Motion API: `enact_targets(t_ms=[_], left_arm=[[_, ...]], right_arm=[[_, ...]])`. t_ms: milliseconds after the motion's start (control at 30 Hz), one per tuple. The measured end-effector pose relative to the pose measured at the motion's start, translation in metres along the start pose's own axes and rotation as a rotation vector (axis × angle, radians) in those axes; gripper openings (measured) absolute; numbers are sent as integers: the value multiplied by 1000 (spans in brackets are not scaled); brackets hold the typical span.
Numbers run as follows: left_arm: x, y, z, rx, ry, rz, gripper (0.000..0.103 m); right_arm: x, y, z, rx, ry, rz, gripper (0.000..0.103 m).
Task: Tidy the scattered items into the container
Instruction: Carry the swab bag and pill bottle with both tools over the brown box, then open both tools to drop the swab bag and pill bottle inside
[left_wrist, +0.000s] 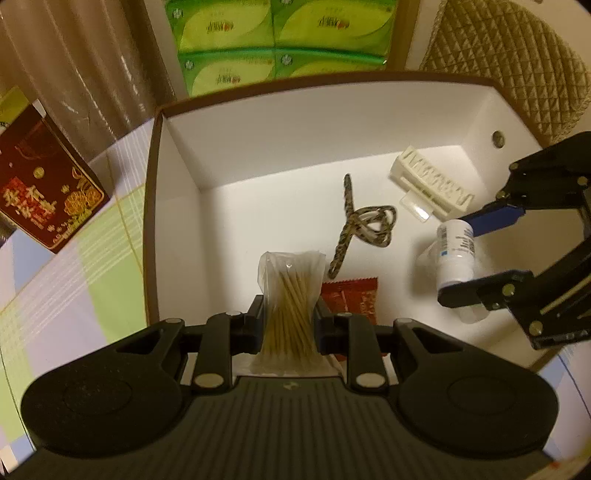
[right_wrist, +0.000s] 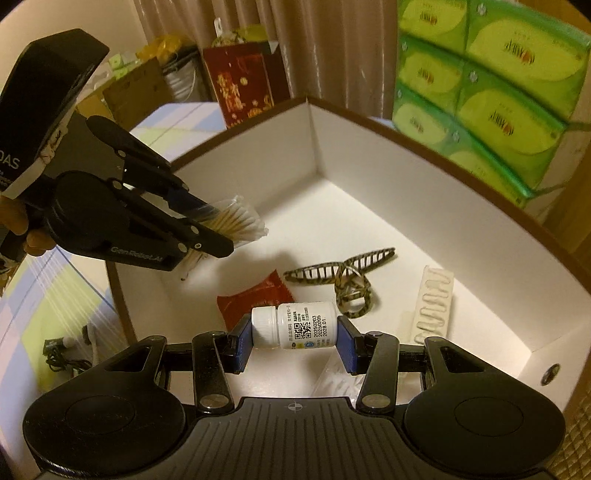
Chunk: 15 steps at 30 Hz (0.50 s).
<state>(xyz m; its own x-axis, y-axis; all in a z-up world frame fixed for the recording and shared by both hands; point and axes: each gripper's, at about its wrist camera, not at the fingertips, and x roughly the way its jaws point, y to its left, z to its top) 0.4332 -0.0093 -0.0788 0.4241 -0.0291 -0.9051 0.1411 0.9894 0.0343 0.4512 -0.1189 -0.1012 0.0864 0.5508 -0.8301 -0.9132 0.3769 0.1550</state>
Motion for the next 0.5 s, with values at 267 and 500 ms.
enact_targets(t_ms=[267,500], left_arm=[[15,-3,-9,23,34,-7,23],[12,-5,-9,26,30,-29,37]], right_arm=[[13,-2,-1,6,28,23,44],[14,-3,2,-1,29,25,44]])
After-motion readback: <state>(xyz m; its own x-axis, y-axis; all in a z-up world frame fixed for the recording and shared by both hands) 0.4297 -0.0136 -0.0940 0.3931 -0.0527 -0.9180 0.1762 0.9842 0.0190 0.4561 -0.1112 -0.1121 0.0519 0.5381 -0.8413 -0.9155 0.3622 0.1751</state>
